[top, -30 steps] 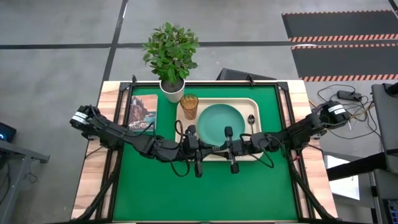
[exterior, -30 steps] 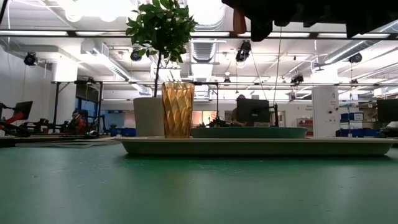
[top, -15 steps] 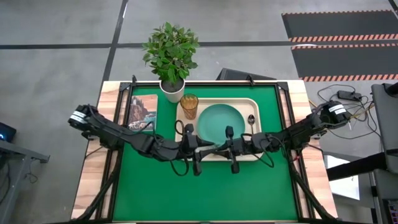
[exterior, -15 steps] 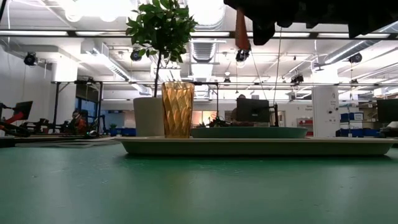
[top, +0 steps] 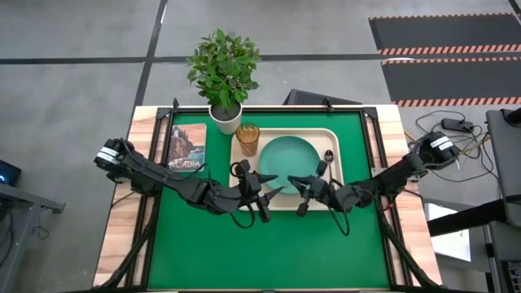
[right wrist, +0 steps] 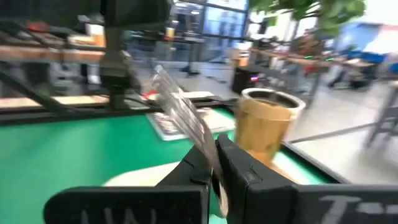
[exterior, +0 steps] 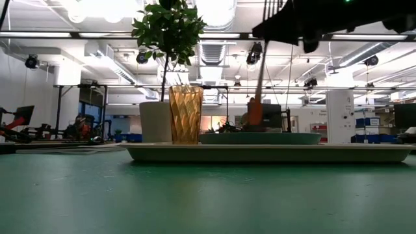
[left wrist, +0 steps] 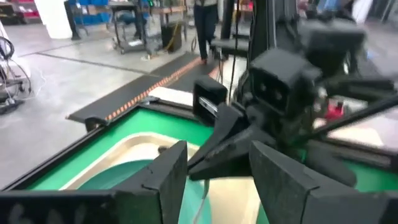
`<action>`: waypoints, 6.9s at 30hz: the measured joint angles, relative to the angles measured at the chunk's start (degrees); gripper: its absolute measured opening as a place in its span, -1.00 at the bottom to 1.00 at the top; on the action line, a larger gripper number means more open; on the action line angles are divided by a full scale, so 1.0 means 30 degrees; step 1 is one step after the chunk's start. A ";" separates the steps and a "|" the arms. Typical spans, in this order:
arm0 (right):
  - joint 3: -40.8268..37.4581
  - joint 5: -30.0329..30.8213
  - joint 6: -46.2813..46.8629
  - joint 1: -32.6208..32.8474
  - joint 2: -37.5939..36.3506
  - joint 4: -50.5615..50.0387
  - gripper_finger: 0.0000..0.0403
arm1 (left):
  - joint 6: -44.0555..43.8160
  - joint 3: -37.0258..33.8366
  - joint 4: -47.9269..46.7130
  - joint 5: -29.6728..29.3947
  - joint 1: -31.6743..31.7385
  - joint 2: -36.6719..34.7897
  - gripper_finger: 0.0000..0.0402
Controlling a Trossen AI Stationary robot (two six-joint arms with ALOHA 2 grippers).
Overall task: Pick and place plate/cup/fork/spoon on tray
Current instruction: Put the orange fork on the white serving tray beside the blue plate
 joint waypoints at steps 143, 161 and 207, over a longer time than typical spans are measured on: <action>0.2463 -0.2714 1.7361 0.8698 -0.1625 -1.9341 -0.96 | -0.8643 0.5529 -0.1597 0.2232 -0.1557 1.3537 -0.19; 0.2463 -0.2655 1.7172 0.8698 -0.1617 -1.9473 -0.96 | -0.9608 0.5495 -0.3242 0.2460 -0.1615 1.3190 -0.96; 0.2447 -0.2145 1.6035 0.8690 -0.1603 -1.9762 -0.96 | -0.4857 0.5148 -0.3162 0.1365 -0.1426 1.2729 -0.27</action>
